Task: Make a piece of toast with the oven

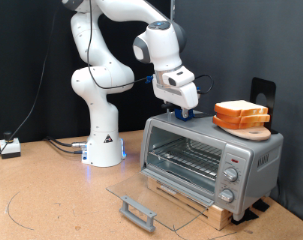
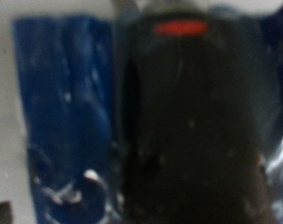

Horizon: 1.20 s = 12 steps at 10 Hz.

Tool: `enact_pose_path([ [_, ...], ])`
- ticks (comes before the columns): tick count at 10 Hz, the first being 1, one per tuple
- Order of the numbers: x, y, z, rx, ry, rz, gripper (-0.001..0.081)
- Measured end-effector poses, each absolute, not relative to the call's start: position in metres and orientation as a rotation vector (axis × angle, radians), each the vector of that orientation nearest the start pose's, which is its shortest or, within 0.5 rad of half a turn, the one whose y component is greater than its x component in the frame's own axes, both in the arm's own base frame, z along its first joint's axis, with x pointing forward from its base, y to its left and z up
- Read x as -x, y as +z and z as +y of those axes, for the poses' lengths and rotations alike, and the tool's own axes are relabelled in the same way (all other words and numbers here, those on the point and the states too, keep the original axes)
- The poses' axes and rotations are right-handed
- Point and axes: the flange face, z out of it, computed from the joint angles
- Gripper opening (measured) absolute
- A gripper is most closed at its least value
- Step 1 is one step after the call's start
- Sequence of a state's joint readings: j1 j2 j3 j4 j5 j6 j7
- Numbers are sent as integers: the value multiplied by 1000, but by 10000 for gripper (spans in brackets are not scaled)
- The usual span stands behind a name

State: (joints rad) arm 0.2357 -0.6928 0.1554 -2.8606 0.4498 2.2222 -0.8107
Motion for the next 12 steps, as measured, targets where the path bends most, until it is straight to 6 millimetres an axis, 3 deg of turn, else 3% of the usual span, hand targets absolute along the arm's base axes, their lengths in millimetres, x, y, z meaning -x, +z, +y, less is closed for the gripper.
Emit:
enact_pose_path([
  [1,-296,377,126,2606,-170,-1252,759],
  [3,-298,380,125,2564,-218,-1214,799],
  [6,-301,388,125,2497,-275,-1186,807],
  [12,-290,394,140,2425,-221,-1261,809],
])
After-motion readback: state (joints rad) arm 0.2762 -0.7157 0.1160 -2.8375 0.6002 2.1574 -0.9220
